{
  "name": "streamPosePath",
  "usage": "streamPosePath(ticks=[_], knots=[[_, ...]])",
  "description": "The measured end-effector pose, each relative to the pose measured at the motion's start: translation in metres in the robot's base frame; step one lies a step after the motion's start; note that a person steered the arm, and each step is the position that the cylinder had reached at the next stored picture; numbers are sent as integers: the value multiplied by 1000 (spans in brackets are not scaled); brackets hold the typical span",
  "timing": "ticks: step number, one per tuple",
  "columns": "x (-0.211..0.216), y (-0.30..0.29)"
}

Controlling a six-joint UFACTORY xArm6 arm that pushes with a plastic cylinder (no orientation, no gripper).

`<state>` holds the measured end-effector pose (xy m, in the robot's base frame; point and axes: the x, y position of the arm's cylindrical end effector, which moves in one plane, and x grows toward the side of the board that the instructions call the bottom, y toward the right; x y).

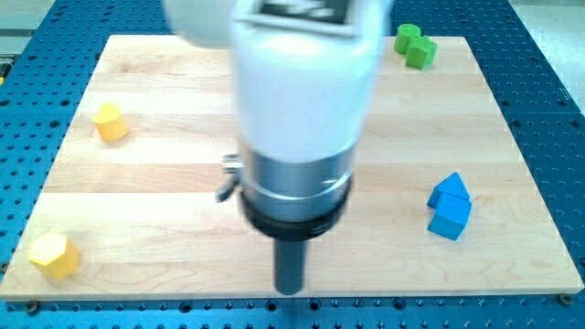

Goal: Place the yellow hexagon to the bottom right side of the yellow heart

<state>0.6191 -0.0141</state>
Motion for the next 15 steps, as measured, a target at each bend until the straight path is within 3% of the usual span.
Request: streamPosePath(ticks=[1,3,4,5,6,7,8,9,10,12,13,14,15], knots=[[0,-12],[-1,-186],[-1,-231],[-24,-226],[-77,-226],[-53,-227],[-34,-275],[-69,-280],[-104,-246],[-92,-239],[-127,-221],[-103,-218],[-108,-196]])
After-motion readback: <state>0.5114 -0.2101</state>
